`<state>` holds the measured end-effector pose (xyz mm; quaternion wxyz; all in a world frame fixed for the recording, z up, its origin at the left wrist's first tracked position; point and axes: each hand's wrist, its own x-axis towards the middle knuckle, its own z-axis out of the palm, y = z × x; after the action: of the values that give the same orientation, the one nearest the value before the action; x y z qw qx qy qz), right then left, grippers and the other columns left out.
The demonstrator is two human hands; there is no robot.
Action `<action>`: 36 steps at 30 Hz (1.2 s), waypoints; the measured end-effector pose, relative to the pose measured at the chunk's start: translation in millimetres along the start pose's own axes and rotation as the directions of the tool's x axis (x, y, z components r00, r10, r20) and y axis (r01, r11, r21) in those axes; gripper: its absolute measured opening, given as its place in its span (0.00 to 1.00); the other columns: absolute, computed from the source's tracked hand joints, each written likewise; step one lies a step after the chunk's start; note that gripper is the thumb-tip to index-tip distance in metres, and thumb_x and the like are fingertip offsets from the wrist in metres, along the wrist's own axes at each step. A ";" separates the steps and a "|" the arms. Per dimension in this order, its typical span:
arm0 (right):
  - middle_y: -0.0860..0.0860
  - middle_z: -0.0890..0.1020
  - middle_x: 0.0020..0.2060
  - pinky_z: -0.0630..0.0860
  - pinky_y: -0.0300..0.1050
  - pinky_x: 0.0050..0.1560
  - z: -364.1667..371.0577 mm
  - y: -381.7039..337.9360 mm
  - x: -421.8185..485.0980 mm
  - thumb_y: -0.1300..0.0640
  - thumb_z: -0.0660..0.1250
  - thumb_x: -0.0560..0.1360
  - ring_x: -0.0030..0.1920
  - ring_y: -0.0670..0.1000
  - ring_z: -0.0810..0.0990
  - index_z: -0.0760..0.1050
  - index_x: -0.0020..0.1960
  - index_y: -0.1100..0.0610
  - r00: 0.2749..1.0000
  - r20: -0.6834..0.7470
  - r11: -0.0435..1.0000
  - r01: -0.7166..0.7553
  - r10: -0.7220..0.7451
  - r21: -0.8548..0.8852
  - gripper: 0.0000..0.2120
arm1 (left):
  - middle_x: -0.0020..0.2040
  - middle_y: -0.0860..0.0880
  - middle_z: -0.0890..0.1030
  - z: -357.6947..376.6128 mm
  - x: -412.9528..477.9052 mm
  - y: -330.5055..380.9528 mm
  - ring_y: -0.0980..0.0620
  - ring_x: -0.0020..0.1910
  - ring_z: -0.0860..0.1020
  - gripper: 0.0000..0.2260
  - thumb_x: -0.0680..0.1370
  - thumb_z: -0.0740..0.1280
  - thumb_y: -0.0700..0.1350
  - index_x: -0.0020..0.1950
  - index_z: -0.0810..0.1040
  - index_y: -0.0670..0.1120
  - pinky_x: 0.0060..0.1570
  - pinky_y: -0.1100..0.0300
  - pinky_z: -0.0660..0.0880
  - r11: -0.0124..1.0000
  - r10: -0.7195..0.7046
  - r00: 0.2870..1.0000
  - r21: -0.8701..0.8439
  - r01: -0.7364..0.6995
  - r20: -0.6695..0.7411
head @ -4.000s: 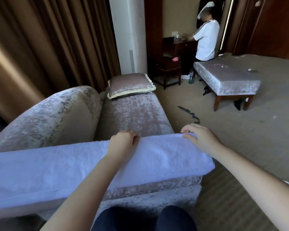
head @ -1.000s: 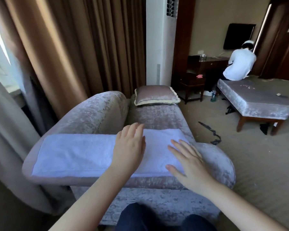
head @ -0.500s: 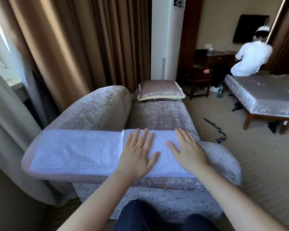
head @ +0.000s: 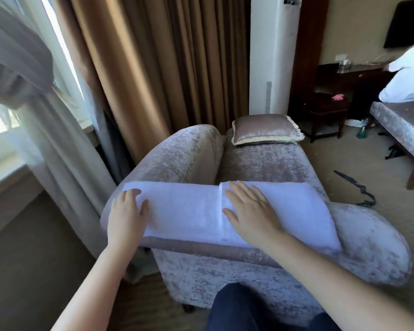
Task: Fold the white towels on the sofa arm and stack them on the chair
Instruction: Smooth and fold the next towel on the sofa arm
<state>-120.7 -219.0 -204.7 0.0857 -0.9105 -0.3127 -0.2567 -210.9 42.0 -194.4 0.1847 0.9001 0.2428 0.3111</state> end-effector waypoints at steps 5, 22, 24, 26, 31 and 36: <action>0.55 0.80 0.61 0.64 0.52 0.62 23.6 -8.9 6.2 0.46 0.52 0.77 0.60 0.56 0.80 0.77 0.65 0.57 0.996 0.057 0.998 -0.062 0.063 -0.025 0.25 | 0.56 0.40 0.75 -23.8 8.1 -50.5 0.39 0.55 0.73 0.18 0.79 0.64 0.52 0.59 0.74 0.38 0.50 0.49 0.69 0.958 -0.262 0.962 0.143 0.249 0.082; 0.52 0.77 0.65 0.62 0.59 0.65 20.4 -25.1 7.5 0.51 0.52 0.75 0.67 0.55 0.74 0.78 0.62 0.58 0.995 0.023 0.993 0.097 -0.095 -0.072 0.24 | 0.35 0.47 0.78 -75.8 35.1 -40.2 0.52 0.35 0.76 0.15 0.69 0.68 0.50 0.44 0.78 0.37 0.38 0.57 0.73 0.838 -0.068 0.946 -0.496 0.227 0.317; 0.51 0.81 0.60 0.66 0.61 0.64 21.7 -31.2 7.9 0.50 0.52 0.73 0.66 0.54 0.76 0.80 0.60 0.59 0.995 0.047 0.993 0.088 -0.085 -0.074 0.25 | 0.34 0.47 0.80 -78.3 37.1 -34.9 0.51 0.34 0.77 0.11 0.71 0.69 0.48 0.43 0.79 0.39 0.38 0.56 0.74 0.859 -0.059 0.956 -0.474 0.196 0.289; 0.51 0.82 0.58 0.74 0.60 0.62 22.0 -31.0 5.3 0.52 0.51 0.72 0.65 0.54 0.77 0.80 0.59 0.60 0.995 0.076 0.994 0.064 -0.058 -0.086 0.26 | 0.33 0.47 0.80 -77.8 37.1 -34.3 0.49 0.34 0.78 0.07 0.75 0.69 0.43 0.42 0.78 0.39 0.39 0.54 0.75 0.883 -0.071 0.962 -0.433 0.183 0.262; 0.52 0.80 0.61 0.61 0.57 0.67 23.3 -17.2 2.9 0.53 0.50 0.73 0.67 0.55 0.74 0.77 0.62 0.61 0.992 0.114 0.997 0.062 -0.057 -0.041 0.26 | 0.36 0.46 0.78 -73.7 28.2 -32.8 0.49 0.38 0.76 0.08 0.77 0.66 0.40 0.45 0.77 0.35 0.37 0.57 0.75 0.870 -0.106 0.961 -0.444 0.214 0.257; 0.47 0.64 0.75 0.50 0.43 0.73 2.2 -12.1 8.8 0.46 0.47 0.83 0.76 0.49 0.58 0.62 0.75 0.55 0.989 0.136 0.927 0.006 -0.062 0.374 0.25 | 0.36 0.48 0.77 -95.0 27.5 12.7 0.54 0.35 0.76 0.07 0.79 0.64 0.41 0.46 0.76 0.37 0.29 0.69 0.72 0.815 0.033 0.967 -0.566 0.120 0.252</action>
<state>-121.2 -204.2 -202.1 0.2297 -0.8882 -0.3769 -0.1272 -249.6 64.1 -105.2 0.4848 0.8278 0.1323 0.2495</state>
